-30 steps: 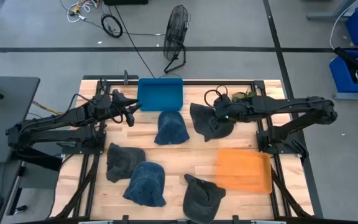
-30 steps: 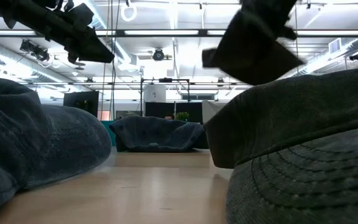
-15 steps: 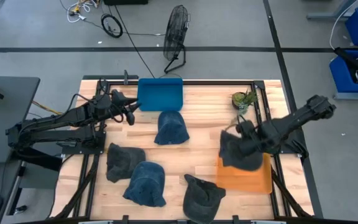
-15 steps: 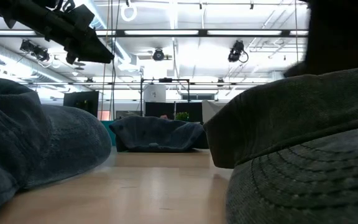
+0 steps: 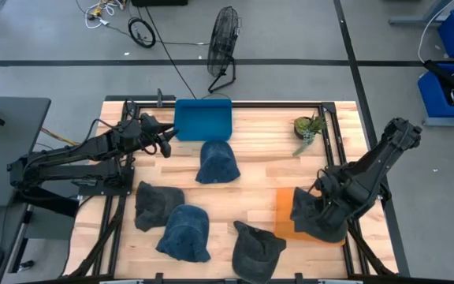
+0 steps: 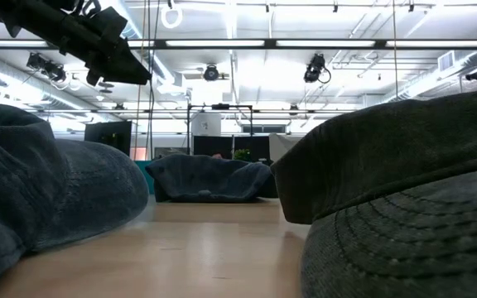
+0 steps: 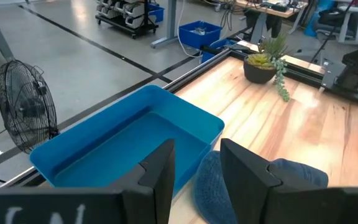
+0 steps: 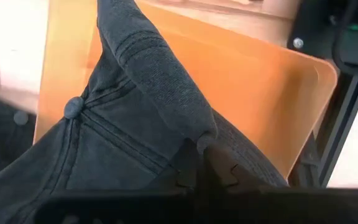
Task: Pick & Place hat
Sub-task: Put the top black cap into the orange bin
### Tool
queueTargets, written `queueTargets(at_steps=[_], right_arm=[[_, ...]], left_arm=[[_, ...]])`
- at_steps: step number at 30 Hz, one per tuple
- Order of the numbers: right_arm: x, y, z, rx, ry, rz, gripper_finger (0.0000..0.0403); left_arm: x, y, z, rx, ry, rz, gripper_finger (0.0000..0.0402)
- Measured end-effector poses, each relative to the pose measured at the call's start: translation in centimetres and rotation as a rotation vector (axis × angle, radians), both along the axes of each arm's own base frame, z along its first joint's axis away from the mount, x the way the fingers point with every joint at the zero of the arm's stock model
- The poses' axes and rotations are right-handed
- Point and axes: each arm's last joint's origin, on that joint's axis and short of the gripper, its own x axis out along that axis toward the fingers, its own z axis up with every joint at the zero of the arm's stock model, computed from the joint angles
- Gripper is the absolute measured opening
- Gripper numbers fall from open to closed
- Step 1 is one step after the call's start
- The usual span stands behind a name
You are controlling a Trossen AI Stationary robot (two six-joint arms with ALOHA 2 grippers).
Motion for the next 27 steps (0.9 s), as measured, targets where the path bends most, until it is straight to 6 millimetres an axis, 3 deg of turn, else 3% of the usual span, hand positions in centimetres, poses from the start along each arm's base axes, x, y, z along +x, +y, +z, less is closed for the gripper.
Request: queueTargets(at_steps=[6, 10, 16, 21, 27], right_arm=[[-0.1, 1.0, -2.3, 0.020, 0.100, -0.031, 0.0004], [-0.6, 0.6, -4.4, -0.042, 0.168, -0.020, 0.0004], [-0.9, -0.9, -6.6, -0.272, 0.058, 0.028, 0.0006], [-1.4, -1.3, -8.4, -0.262, 0.127, 0.159, 0.0006], [-1.3, -1.7, -10.1, -0.303, 0.033, 0.171, 0.0016]], left_arm=[[0.0, 0.0, 0.0, 0.000, 0.000, 0.000, 0.0133], [0.0, 0.0, 0.0, 0.000, 0.000, 0.000, 0.0133], [0.0, 0.0, 0.0, 0.001, -0.003, 0.003, 0.0133], [0.0, 0.0, 0.1, 0.006, -0.003, 0.016, 0.0133], [0.0, 0.1, 0.1, 0.006, -0.003, 0.018, 0.0133]])
